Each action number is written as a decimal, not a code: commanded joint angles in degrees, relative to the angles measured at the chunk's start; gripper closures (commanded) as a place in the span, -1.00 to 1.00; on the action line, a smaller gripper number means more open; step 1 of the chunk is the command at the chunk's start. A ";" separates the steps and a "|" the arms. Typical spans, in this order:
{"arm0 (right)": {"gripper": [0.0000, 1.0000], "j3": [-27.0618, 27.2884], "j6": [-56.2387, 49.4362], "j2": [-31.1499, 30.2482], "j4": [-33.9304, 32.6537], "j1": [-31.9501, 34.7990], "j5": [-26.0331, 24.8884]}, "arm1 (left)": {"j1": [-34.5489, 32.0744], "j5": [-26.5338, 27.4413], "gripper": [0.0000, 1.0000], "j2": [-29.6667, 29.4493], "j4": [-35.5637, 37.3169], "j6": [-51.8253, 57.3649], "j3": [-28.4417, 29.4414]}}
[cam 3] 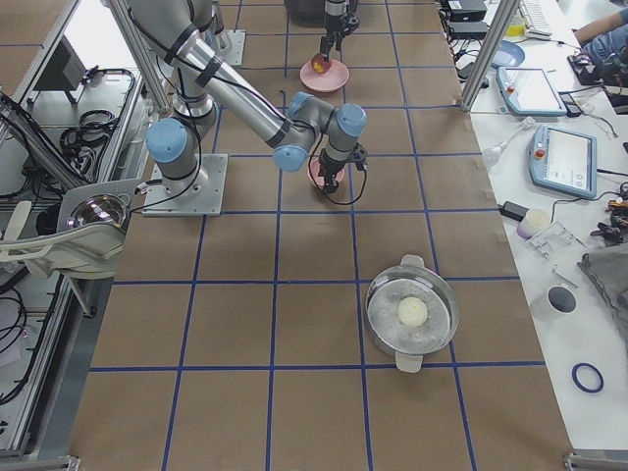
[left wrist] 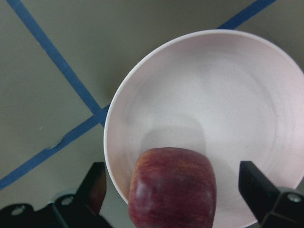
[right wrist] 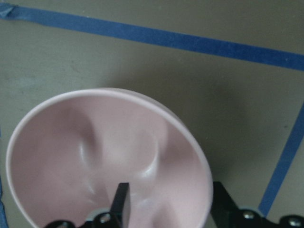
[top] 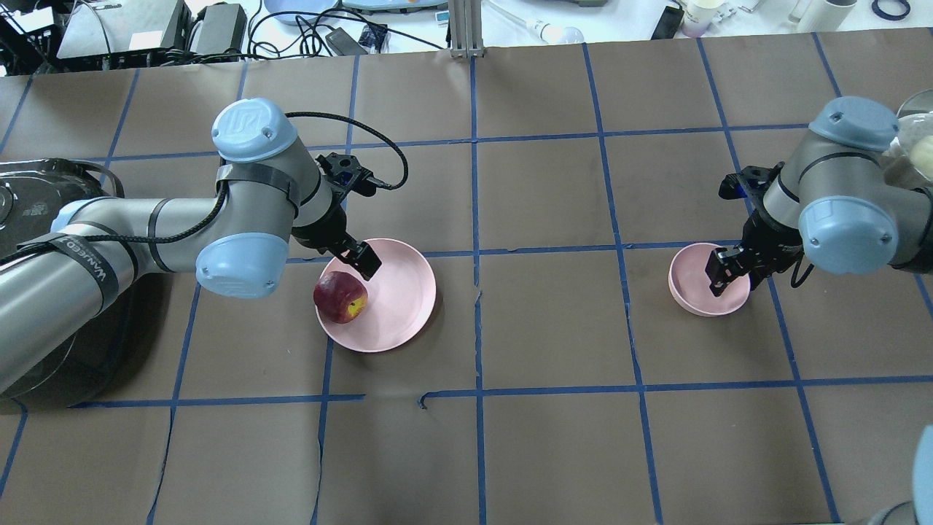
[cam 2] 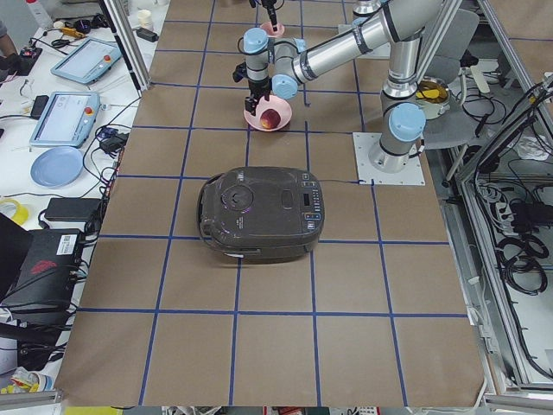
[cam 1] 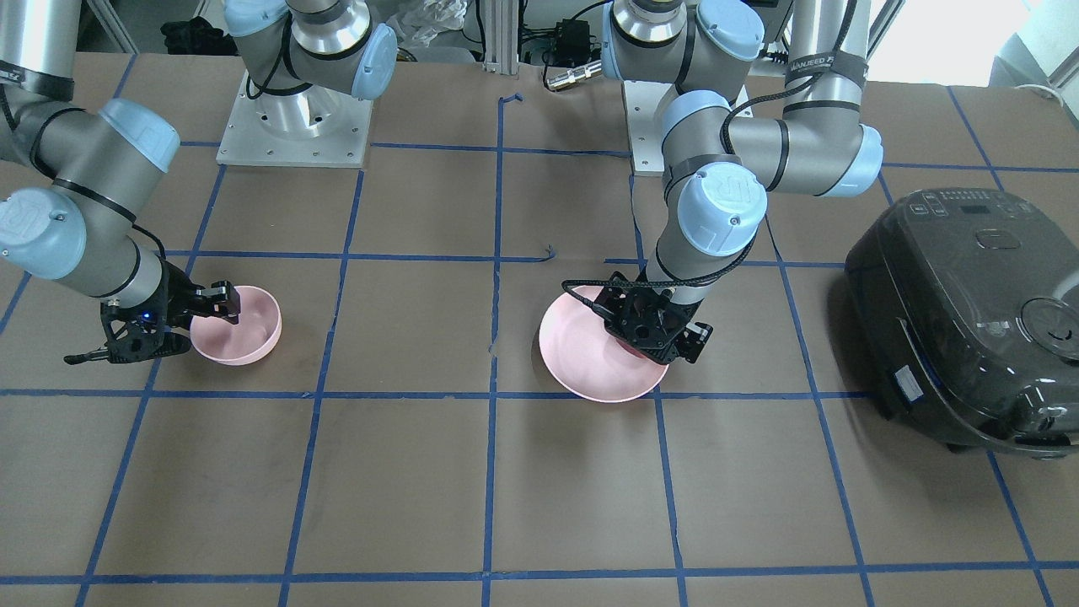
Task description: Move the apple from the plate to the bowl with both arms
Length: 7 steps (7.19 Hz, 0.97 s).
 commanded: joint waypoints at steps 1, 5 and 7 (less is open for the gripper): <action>1.00 -0.53 0.21 -0.06 0.00 0.00 0.02 | 0.35 0.40 -1.00 -0.13 0.01 0.83 0.08; 1.00 -1.41 0.21 -0.85 0.79 0.26 3.51 | 0.53 0.84 -1.00 -0.74 -0.95 0.39 -0.71; 1.00 -1.85 2.74 -0.94 1.23 2.53 5.62 | 0.53 0.84 -1.00 -0.74 -0.87 0.39 -2.03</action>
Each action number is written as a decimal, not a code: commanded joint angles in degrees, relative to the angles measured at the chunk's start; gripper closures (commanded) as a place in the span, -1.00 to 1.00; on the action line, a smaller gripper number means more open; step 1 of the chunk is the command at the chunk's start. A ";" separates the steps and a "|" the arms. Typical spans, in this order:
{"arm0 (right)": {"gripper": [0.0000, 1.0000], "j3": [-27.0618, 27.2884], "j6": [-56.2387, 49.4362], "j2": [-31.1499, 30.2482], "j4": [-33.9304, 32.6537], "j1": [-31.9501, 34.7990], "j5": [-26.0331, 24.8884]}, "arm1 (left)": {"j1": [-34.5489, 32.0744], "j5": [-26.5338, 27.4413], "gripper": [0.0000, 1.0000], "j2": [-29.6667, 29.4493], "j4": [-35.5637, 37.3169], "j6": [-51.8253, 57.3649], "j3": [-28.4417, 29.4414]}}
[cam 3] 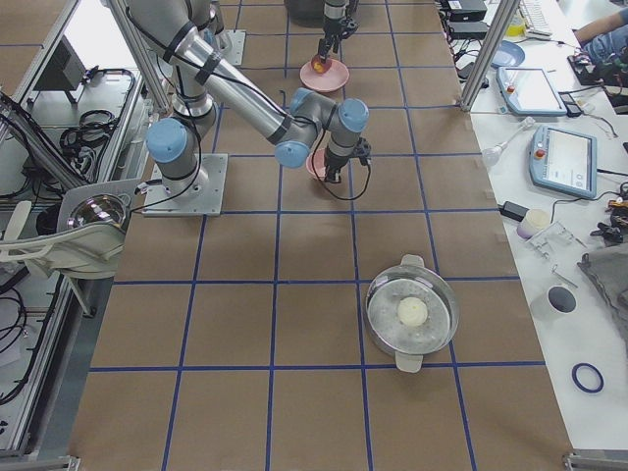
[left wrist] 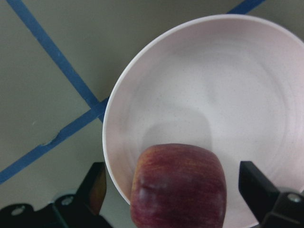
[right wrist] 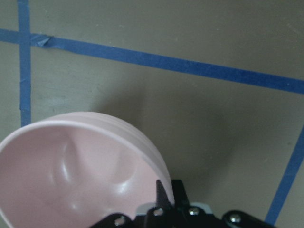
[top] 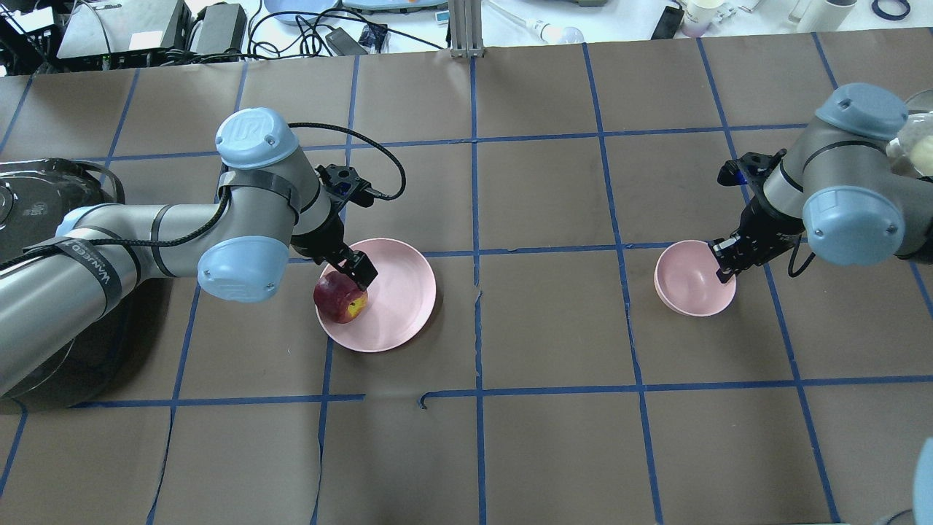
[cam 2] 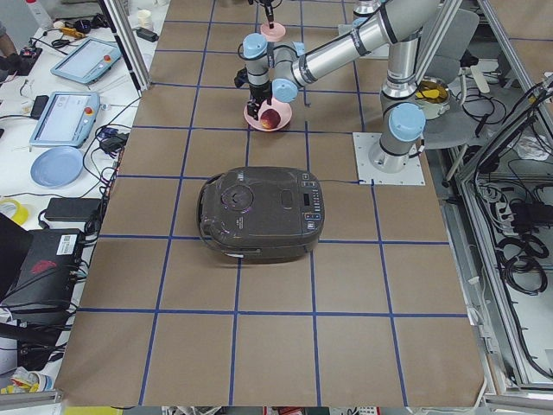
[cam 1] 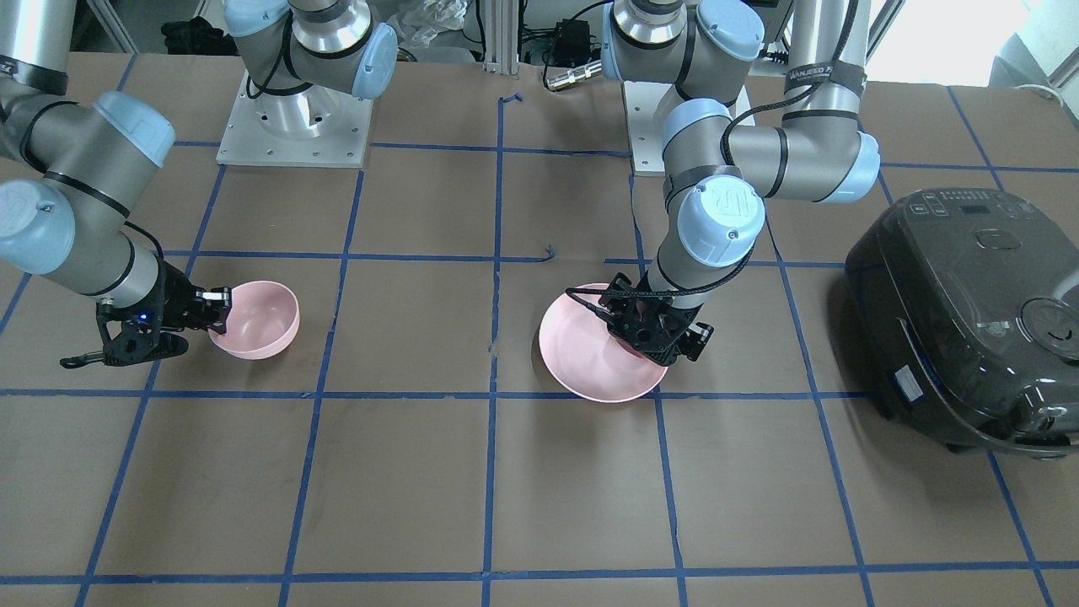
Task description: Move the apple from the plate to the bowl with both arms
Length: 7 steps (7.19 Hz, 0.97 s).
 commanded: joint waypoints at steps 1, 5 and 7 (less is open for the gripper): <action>1.00 -0.14 6.32 -0.08 0.22 3.31 2.17 | 0.00 0.09 -1.00 -0.01 0.00 0.07 -0.66; 1.00 -0.58 23.40 -0.08 -0.40 16.93 3.05 | 0.00 0.80 -0.98 -0.36 -0.09 -0.89 -0.84; 1.00 -0.93 27.01 0.00 -0.05 19.66 5.87 | 0.00 0.71 0.03 -0.10 0.26 -0.81 -1.28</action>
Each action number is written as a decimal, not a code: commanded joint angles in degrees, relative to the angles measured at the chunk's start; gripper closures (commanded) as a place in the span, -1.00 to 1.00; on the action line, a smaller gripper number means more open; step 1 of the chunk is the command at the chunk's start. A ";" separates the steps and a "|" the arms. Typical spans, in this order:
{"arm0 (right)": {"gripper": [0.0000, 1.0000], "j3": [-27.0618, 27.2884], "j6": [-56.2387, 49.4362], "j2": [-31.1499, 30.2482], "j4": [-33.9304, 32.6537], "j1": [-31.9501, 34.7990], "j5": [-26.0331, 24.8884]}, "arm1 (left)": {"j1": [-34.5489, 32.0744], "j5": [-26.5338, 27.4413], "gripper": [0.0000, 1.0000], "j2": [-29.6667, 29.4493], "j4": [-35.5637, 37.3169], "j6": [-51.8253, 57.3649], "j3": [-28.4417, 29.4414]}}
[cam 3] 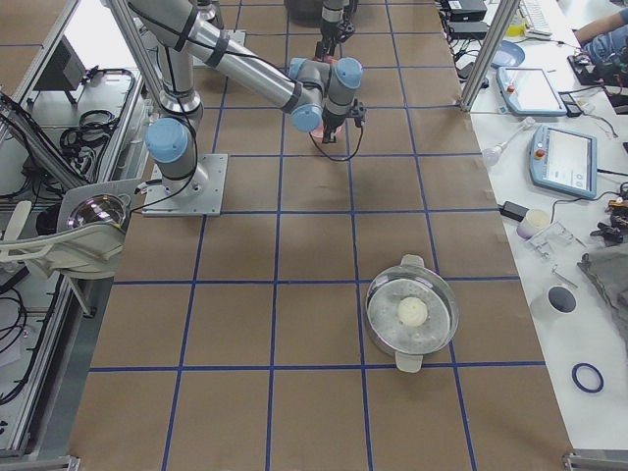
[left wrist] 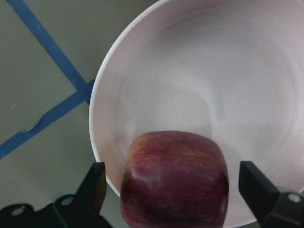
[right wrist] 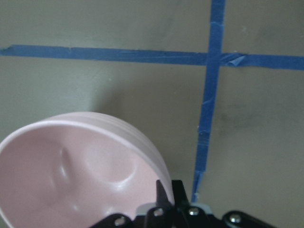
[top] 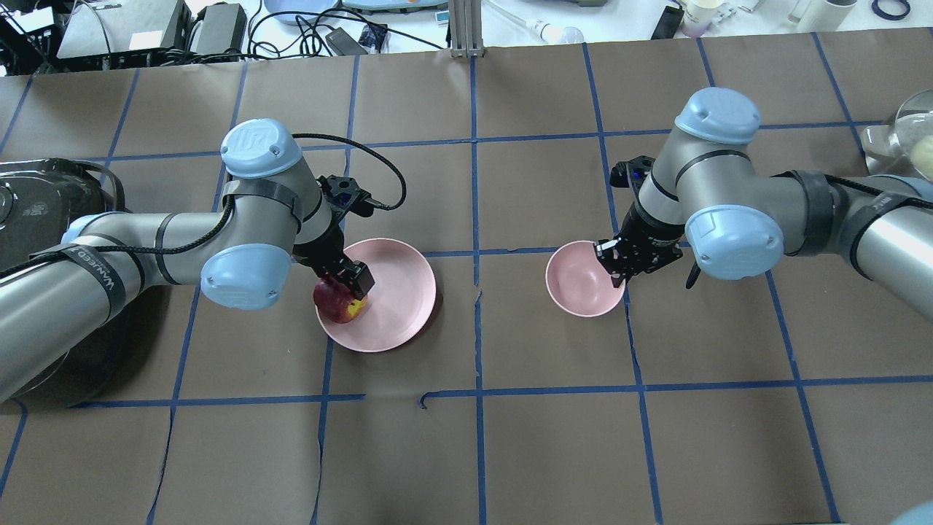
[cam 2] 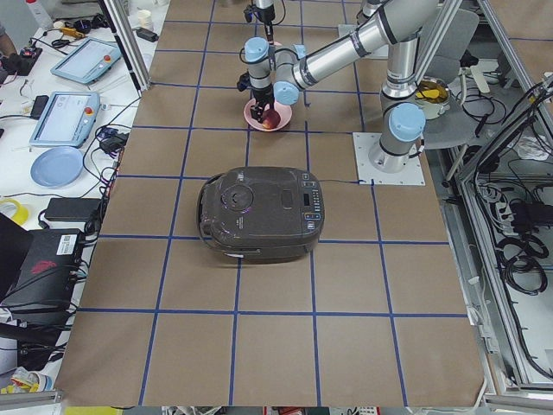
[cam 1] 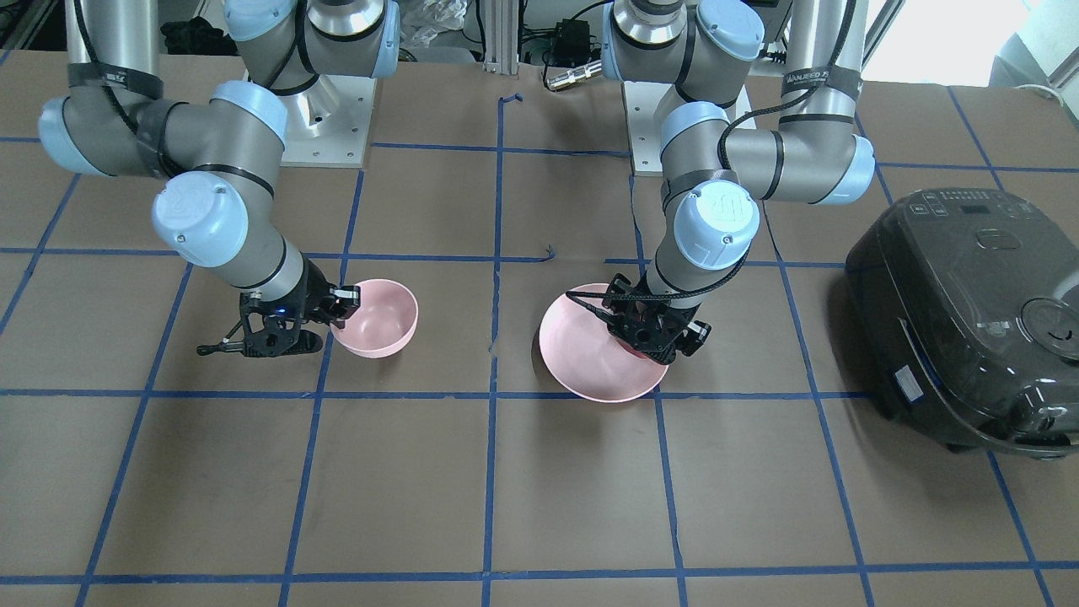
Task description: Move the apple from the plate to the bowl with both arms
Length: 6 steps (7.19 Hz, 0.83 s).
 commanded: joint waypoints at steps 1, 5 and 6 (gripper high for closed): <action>1.00 0.06 2.35 0.32 0.36 2.24 1.06 | 0.00 0.03 0.41 0.22 0.26 -0.01 -0.31; 0.42 0.24 2.09 0.68 0.10 2.24 1.15 | -0.18 2.84 0.97 2.59 -0.09 -0.36 0.65; 0.33 0.24 2.09 0.68 0.10 2.24 1.15 | -0.09 2.58 0.98 3.38 -0.17 -1.84 0.74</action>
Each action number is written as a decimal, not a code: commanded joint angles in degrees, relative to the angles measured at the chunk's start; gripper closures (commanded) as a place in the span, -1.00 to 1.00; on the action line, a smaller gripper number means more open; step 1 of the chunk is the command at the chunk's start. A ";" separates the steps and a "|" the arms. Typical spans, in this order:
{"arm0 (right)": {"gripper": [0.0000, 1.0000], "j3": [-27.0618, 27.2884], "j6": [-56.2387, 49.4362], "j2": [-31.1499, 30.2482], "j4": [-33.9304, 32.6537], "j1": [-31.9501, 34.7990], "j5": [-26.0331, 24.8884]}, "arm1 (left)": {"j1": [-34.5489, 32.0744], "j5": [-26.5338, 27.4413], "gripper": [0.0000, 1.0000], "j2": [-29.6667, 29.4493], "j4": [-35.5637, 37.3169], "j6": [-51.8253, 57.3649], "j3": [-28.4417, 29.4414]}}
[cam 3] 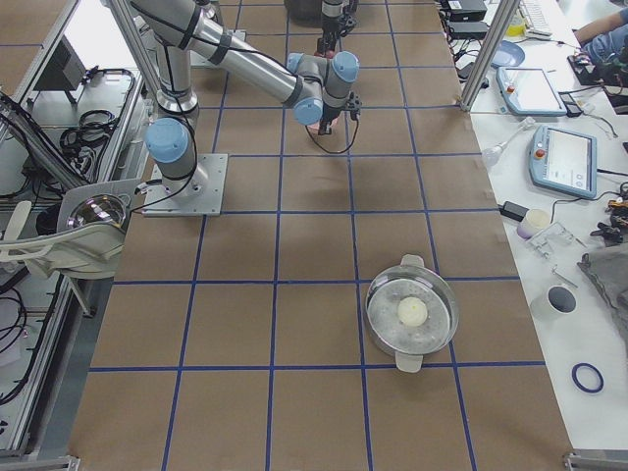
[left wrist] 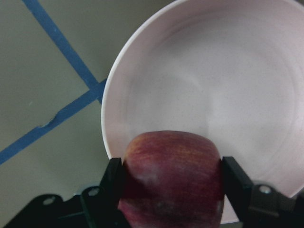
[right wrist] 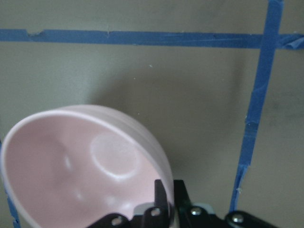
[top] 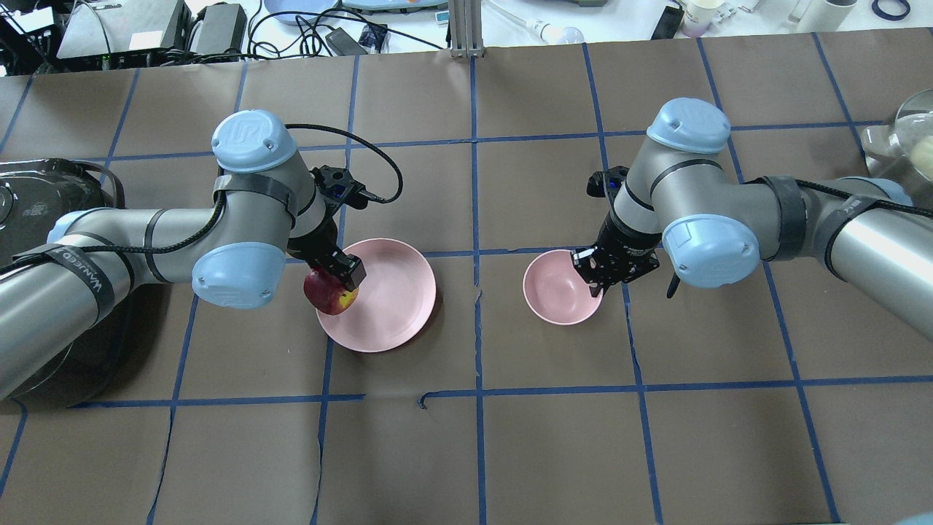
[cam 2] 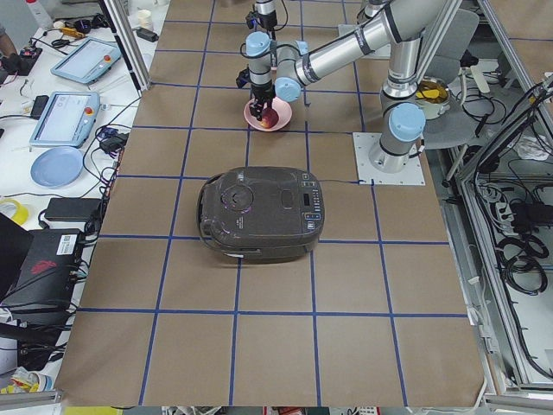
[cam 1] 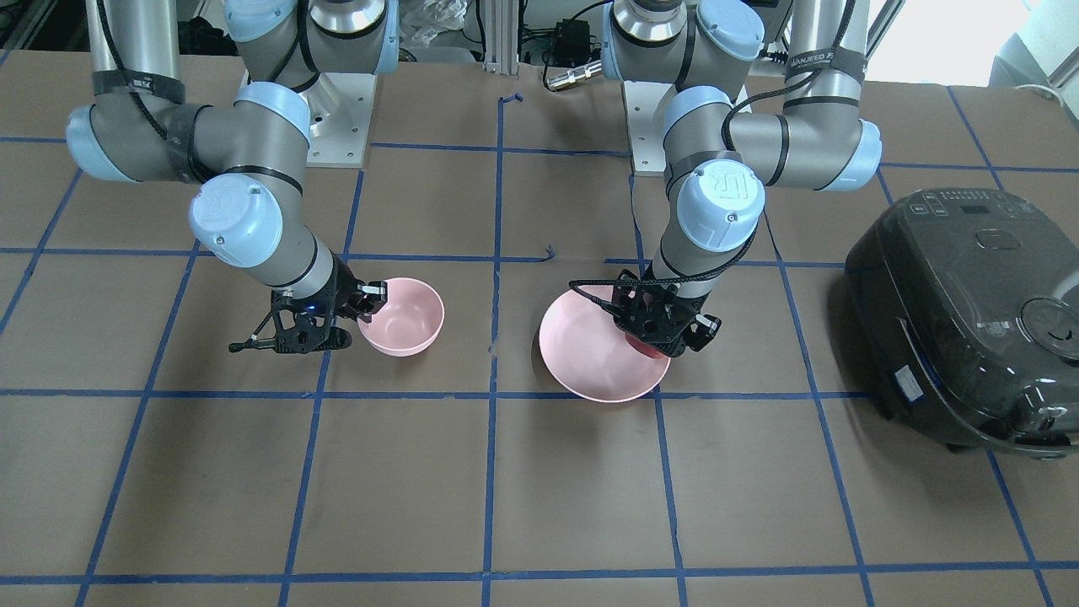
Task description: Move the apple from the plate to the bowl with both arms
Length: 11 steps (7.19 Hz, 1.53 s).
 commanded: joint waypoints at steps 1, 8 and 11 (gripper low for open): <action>-0.01 0.01 0.01 0.04 -0.04 0.00 0.02 | -0.07 0.38 0.98 1.29 -0.28 -6.67 0.77; -1.00 -20.95 0.28 -3.04 24.76 -1.31 -3.75 | -5.24 -3.57 1.00 0.59 -10.22 -32.88 12.73; -1.00 -23.64 0.37 -4.79 29.49 -5.69 -4.55 | -9.80 -6.73 1.00 -2.12 -9.51 -45.27 16.23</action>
